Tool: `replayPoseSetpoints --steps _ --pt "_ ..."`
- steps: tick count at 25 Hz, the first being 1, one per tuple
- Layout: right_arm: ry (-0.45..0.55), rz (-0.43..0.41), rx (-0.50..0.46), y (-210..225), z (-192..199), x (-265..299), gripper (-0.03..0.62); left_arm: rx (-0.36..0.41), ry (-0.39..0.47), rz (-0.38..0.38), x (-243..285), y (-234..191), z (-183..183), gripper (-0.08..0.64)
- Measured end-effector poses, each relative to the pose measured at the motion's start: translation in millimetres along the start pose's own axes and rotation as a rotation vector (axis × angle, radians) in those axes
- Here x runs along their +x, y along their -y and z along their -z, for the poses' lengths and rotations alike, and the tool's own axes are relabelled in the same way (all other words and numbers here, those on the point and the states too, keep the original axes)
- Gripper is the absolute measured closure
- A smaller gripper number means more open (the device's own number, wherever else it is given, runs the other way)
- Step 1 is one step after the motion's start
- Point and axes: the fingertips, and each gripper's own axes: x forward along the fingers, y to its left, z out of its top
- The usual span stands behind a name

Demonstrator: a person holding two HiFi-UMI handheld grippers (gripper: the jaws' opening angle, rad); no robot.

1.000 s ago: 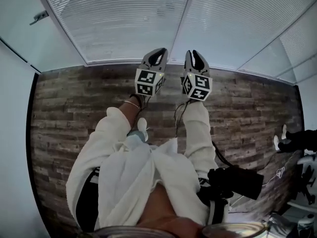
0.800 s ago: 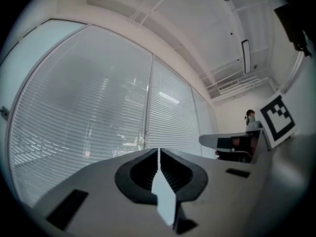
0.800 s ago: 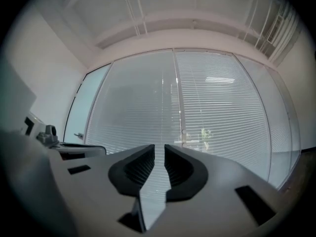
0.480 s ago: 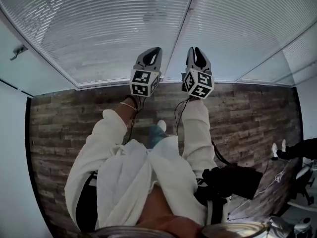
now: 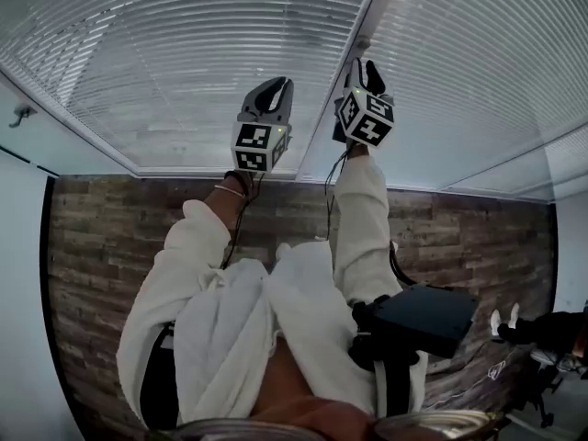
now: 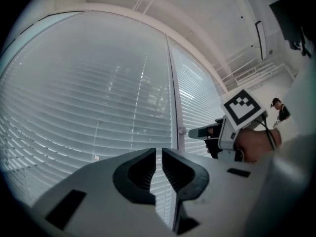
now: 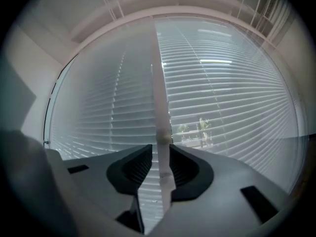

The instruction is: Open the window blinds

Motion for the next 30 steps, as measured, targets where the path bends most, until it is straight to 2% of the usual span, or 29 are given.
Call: replayPoseSetpoints --steps 3,8,13,15,20,22,24,25,26,27,28,29,30 --pt "-0.01 -0.002 -0.007 8.7 -1.4 30.0 0.496 -0.005 0.015 0.01 25.3 -5.8 0.4 0.535" --pt "-0.005 0.011 0.012 8.7 -7.1 47.0 0.476 0.001 0.027 0.035 47.5 -19.1 -6.4 0.535" --pt "-0.048 0.037 -0.02 9.2 -7.8 50.1 0.476 -0.007 0.009 0.046 54.6 -31.6 -1.8 0.535" --pt "-0.063 0.059 -0.072 8.8 -8.7 50.7 0.469 -0.01 0.003 0.056 52.8 -32.2 -0.1 0.535" --pt "-0.086 0.081 -0.348 7.0 -9.2 48.9 0.469 -0.01 -0.031 0.097 51.1 -24.3 5.0 0.535" --pt "-0.098 0.089 -0.541 3.8 -10.2 47.7 0.469 -0.002 -0.038 0.108 51.5 -21.1 6.7 0.535" --pt "-0.116 0.112 -0.803 1.0 -10.4 47.1 0.469 -0.002 -0.035 0.117 50.4 -18.5 8.1 0.535" --pt "-0.124 0.119 -0.904 -0.1 -10.0 47.2 0.469 -0.005 -0.037 0.122 49.2 -17.0 9.3 0.535" --pt "-0.127 0.118 -0.942 -0.9 -9.8 47.6 0.469 -0.009 -0.041 0.125 47.8 -16.0 11.0 0.535" --pt "-0.126 0.109 -0.893 -1.0 -10.0 48.0 0.469 -0.014 -0.045 0.124 46.5 -16.0 13.1 0.535" --pt "-0.116 0.09 -0.744 -0.1 -11.0 48.2 0.469 -0.019 -0.046 0.121 45.4 -16.8 15.1 0.535" --pt "-0.099 0.061 -0.507 2.3 -12.6 48.0 0.469 -0.026 -0.047 0.118 44.4 -17.5 16.7 0.535" --pt "-0.077 0.024 -0.22 5.9 -14.5 47.2 0.469 -0.032 -0.048 0.118 43.1 -17.5 17.5 0.535"
